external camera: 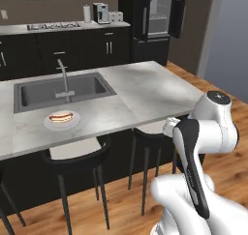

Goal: Pick up the orange and apple from the fridge and place one fruit on each plate on the dining counter.

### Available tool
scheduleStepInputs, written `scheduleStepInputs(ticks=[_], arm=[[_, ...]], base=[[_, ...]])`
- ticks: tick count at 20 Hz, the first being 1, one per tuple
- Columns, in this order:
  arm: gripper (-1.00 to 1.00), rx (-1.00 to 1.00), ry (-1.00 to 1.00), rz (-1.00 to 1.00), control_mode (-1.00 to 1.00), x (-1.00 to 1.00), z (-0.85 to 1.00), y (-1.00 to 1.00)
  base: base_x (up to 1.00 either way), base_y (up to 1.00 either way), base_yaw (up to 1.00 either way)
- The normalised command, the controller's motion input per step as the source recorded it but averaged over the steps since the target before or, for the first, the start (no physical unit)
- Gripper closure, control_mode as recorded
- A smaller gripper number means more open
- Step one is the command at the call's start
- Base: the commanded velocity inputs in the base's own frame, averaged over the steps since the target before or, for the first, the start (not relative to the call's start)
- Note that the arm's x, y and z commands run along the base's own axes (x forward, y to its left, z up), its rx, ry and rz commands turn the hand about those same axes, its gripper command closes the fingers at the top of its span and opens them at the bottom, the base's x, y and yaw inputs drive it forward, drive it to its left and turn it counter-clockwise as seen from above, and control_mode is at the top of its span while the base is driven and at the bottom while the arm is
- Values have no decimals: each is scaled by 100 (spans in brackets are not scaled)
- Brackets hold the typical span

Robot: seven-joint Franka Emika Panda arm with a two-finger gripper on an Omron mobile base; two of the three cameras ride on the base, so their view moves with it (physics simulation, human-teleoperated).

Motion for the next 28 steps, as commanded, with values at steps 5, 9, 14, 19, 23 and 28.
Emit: scheduleStepInputs(ticks=[5,9,14,19,23,28], arm=[[100,0,0,0,100,0,0,0],[100,0,0,0,100,0,0,0],[100,0,0,0,100,0,0,0],[100,0,0,0,100,0,0,0],[100,0,0,0,100,0,0,0],[100,0,0,0,100,0,0,0]], base=[[0,95,-5],[0,74,0],[3,60,0],[18,65,0],[24,74,0],[30,60,0]])
